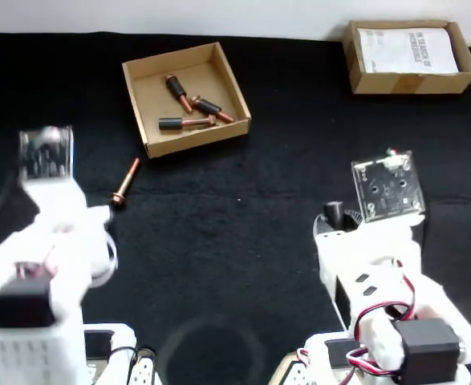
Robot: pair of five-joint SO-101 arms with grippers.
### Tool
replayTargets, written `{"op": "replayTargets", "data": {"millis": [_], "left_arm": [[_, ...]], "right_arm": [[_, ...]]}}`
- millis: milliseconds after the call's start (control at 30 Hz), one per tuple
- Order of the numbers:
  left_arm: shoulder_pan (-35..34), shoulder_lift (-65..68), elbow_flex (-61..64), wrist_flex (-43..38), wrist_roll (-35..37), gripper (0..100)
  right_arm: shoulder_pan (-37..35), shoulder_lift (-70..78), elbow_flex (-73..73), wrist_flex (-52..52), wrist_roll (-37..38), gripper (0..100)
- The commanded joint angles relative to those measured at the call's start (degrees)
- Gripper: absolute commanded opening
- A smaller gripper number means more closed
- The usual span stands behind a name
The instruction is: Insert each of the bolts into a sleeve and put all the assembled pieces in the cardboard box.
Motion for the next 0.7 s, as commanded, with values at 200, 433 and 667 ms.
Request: {"op": "replayTargets", "data": {"millis": [200,433,667], "left_arm": [[1.9,29.8,-22.3,1.3,17.8,1],[2.3,51.5,-29.1,1.5,31.6,1],[4.9,64.4,-32.6,1.1,43.0,1]], "right_arm": [[9.4,-4.3,8.5,-6.5,0.6,0.7],[12.6,-4.4,11.0,-8.9,0.6,0.7],[12.9,-4.2,11.9,-10.1,0.7,0.7]]}}
